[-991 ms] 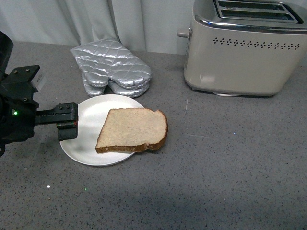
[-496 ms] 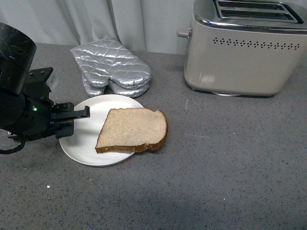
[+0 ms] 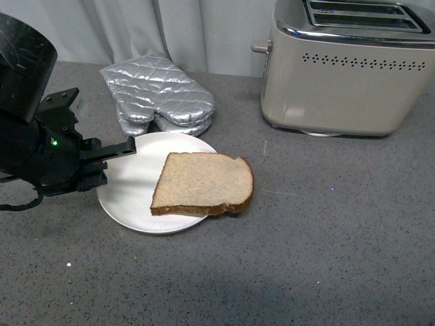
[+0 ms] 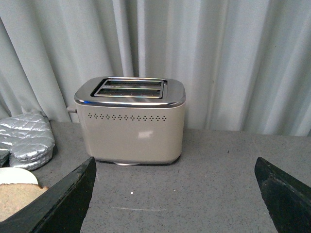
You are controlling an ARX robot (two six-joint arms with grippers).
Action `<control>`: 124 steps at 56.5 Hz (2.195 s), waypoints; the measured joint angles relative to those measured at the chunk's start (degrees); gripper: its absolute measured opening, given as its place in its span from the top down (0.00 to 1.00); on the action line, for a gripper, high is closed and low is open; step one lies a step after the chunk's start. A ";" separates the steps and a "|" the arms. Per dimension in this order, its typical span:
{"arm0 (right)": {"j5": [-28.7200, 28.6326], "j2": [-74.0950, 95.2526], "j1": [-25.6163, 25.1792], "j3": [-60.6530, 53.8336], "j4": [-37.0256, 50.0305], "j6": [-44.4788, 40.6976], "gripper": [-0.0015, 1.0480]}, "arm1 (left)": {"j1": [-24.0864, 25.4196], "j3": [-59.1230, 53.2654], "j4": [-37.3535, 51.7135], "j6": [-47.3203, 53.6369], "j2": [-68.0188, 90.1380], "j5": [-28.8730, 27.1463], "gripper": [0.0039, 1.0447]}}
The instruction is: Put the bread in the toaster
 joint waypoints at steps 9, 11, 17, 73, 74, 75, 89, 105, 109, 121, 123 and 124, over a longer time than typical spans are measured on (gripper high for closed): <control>0.00 0.00 0.00 0.00 0.00 0.00 0.09 | -3.56 -0.61 0.26 -3.41 -3.08 2.34 0.97; 0.00 0.00 0.00 0.00 0.00 0.00 0.09 | -5.01 -0.55 0.76 -4.48 -3.30 2.43 0.97; 0.00 0.00 0.00 0.00 0.00 0.00 0.09 | -10.38 2.40 1.49 -9.18 -1.88 2.64 0.97; 0.00 0.00 0.00 0.00 0.00 0.00 0.09 | -28.20 28.50 -5.62 -24.48 17.38 1.51 0.70; 0.00 0.00 0.00 0.00 0.00 0.00 0.09 | -28.20 28.04 -5.40 -24.48 17.14 1.18 0.66; 0.00 0.00 0.00 0.00 0.00 0.00 0.09 | -28.17 27.78 -5.31 -24.48 16.96 1.09 0.65; 0.02 0.00 0.00 0.00 0.00 0.00 0.09 | -27.71 17.66 6.38 -18.71 7.78 -6.64 0.28; 0.02 0.00 0.00 0.00 0.00 0.00 0.09 | -22.10 -12.74 32.44 -5.35 -14.80 -22.51 0.06; 0.00 0.00 0.00 0.00 0.00 0.00 0.09 | -20.06 -20.37 34.27 -5.38 -19.67 -25.22 0.06; -0.07 0.00 0.00 0.00 0.00 -0.04 0.09 | -14.29 -39.87 55.47 4.92 -31.06 -24.68 0.20; 0.00 0.00 0.00 0.00 0.00 -0.02 0.09 | -12.09 -44.44 61.48 8.90 -34.58 -22.77 0.27; 0.02 0.00 0.00 0.00 0.00 -0.02 0.09 | -11.58 -45.27 62.45 9.70 -35.58 -22.51 0.29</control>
